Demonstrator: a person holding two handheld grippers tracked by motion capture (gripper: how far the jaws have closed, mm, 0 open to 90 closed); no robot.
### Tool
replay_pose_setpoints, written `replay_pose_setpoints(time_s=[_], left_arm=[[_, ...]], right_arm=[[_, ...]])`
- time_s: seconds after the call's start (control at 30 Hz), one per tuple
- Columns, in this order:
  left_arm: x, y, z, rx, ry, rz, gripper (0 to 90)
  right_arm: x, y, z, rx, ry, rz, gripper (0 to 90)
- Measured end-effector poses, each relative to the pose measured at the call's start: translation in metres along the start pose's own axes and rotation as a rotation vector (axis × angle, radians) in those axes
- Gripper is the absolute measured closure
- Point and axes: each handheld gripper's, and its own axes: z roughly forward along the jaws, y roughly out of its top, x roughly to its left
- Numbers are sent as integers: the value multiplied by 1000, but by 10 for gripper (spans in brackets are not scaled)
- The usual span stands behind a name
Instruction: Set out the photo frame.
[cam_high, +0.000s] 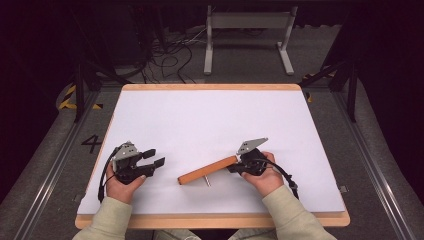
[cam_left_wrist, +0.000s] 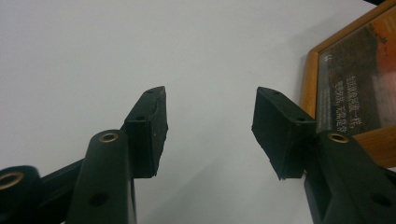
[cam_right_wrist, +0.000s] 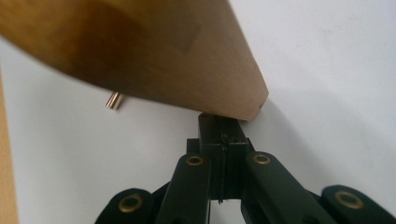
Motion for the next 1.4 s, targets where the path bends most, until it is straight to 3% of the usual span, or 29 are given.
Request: replay_pose_setpoints(time_s=[0.17, 0.47, 0.57, 0.8, 0.83, 0.87, 1.03, 1.1, 1.23, 1.4], left_arm=[[1, -1, -1, 0, 2, 6, 468], [-1, -3, -3, 9, -28, 16, 570], [-4, -3, 0, 40, -82, 31, 640], [-20, 1, 17, 146, -209, 93, 850], [-20, 1, 17, 146, -209, 93, 873], [-23, 2, 20, 168, -232, 116, 873], [-34, 3, 32, 255, -301, 150, 899], [-37, 3, 35, 266, -272, 179, 898], [-38, 3, 36, 267, -294, 173, 899], [-45, 4, 39, 283, -330, 198, 900]], right_arm=[[-7, 11, 9, 4, -21, 6, 900], [-17, 26, 21, -2, -42, 12, 900], [-16, 26, 22, -5, -48, 8, 900], [-14, 10, -4, -47, -87, 21, 900], [-14, 10, -4, -47, -87, 21, 900], [-14, 7, -8, -58, -89, 28, 900], [-14, -5, -23, -73, -105, 46, 900], [-14, -7, -29, -82, -110, 50, 900], [-13, -8, -37, -98, -115, 50, 900], [-10, -6, -41, -104, -117, 46, 900]])
